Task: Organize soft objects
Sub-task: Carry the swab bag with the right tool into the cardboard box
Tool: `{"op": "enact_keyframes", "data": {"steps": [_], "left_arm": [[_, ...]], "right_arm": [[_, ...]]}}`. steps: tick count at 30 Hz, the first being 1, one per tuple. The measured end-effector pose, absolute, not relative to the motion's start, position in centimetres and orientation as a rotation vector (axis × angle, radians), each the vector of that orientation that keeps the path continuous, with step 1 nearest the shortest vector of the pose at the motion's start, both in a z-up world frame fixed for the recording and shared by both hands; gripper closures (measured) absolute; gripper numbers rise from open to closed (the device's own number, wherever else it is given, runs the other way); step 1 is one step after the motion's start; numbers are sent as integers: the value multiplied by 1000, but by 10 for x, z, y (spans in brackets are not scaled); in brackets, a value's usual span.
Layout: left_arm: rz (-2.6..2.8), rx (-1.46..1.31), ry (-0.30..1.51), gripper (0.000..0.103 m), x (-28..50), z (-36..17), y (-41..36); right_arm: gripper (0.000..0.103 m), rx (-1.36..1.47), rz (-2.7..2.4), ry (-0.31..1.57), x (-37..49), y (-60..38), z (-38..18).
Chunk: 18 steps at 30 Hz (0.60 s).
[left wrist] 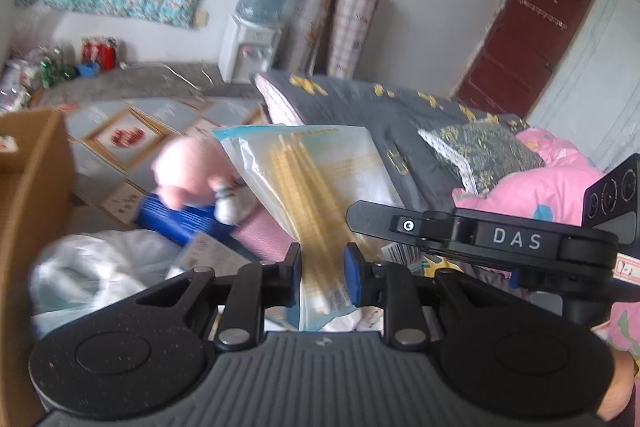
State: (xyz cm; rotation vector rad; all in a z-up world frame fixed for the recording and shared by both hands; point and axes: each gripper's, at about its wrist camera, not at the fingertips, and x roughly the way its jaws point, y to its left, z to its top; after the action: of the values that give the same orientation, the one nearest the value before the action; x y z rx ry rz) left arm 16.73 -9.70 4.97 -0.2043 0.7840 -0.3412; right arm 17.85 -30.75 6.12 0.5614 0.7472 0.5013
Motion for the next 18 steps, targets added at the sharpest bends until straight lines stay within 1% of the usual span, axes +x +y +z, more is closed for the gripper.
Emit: {"op": "enact_keyframes", "data": {"steps": [5, 9, 13, 18], "left_arm": [[-265, -206, 725, 81, 144, 73, -58], [-190, -213, 694, 82, 130, 86, -21], [-107, -244, 692, 82, 125, 89, 26], [-6, -250, 721, 82, 136, 85, 82]], "right_arm": [[77, 547, 596, 736, 172, -261, 84], [78, 546, 683, 762, 177, -216, 96], [78, 540, 764, 812, 190, -159, 103], [77, 520, 818, 897, 214, -89, 97]]}}
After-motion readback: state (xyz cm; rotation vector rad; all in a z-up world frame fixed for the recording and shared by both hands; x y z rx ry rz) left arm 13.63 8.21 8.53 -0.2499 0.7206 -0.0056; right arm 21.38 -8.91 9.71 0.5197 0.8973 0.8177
